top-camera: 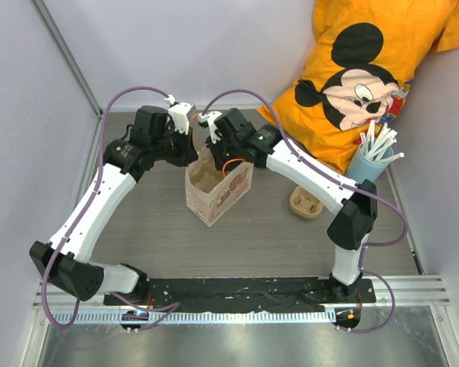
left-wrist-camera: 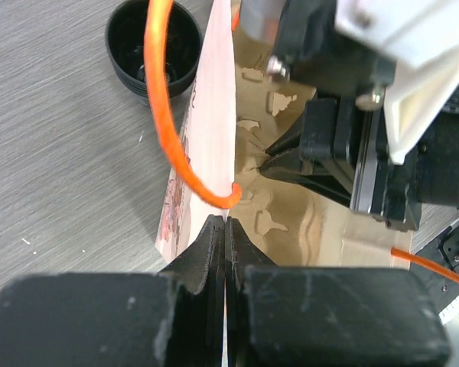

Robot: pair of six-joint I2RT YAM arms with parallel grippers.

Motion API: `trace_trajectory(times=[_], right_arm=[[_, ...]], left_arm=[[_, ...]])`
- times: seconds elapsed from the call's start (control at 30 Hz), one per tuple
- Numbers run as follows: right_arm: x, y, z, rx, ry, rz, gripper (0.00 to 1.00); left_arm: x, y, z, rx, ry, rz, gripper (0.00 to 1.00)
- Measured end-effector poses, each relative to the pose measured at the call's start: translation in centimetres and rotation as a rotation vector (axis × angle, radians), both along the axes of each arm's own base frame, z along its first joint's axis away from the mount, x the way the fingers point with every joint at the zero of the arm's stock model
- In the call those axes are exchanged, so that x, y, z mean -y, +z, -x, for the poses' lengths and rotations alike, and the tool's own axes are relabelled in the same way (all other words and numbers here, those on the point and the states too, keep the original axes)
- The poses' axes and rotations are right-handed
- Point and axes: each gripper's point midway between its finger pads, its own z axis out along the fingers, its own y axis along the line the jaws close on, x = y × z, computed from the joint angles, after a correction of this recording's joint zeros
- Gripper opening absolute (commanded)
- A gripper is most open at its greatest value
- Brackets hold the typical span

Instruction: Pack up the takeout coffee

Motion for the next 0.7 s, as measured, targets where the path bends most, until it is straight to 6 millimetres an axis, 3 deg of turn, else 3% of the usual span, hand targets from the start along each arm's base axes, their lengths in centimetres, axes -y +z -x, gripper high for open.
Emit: trace_trajectory(times=[0.27,0.53,0.7], right_arm=[[0.1,-0.4,0.4,-0.031,0.016,-0.002,0.01],[0.8,-3.1,1.3,-0.081,0.024,0.048,0.01],[0.9,-3.7,1.6,-0.087,0.033,0.058,0.01]], left_arm=[[-0.2,0.0,-0.2,0.003,0.015,-0.008,0.0],[-0.9,-0.2,-0.7,0.008,0.065,-0.028,0.0],[-1.1,-0.4,-0.9,0.004,0.089,-0.033,0.0]])
